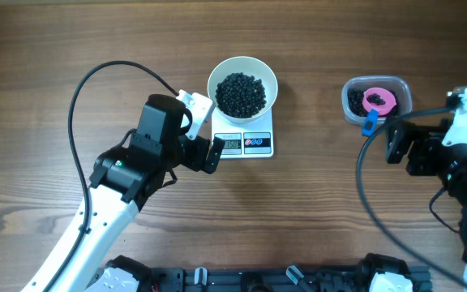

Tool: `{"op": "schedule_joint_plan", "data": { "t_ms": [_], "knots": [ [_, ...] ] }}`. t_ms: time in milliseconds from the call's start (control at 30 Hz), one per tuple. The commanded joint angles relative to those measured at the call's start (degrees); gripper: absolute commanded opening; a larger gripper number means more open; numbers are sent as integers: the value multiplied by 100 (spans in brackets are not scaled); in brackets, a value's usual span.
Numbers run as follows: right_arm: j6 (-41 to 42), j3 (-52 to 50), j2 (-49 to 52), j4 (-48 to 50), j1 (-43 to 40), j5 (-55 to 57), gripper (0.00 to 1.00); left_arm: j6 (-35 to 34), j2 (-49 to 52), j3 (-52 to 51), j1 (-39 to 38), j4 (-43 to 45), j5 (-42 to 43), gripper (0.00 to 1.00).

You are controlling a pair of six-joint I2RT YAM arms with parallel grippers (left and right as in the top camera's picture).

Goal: Scoop item into bowl and weigh 150g on scale

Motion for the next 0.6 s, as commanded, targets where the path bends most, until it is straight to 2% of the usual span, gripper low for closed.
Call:
{"op": "schedule_joint_plan", "data": {
  "t_ms": [0,200,467,567],
  "knots": [
    [-485,42,-81,197,111,52,99,111,22,101,31,13,7,100],
    [-490,-822,-315,1331,133,33,100,111,22,101,31,13,7,100],
    [-487,-3309,-1637,4151,203,-195,100,111,22,101,31,13,7,100],
    [-487,-4044,-2090,4865,225,-358,100,111,22,101,31,13,7,100]
  ]
}}
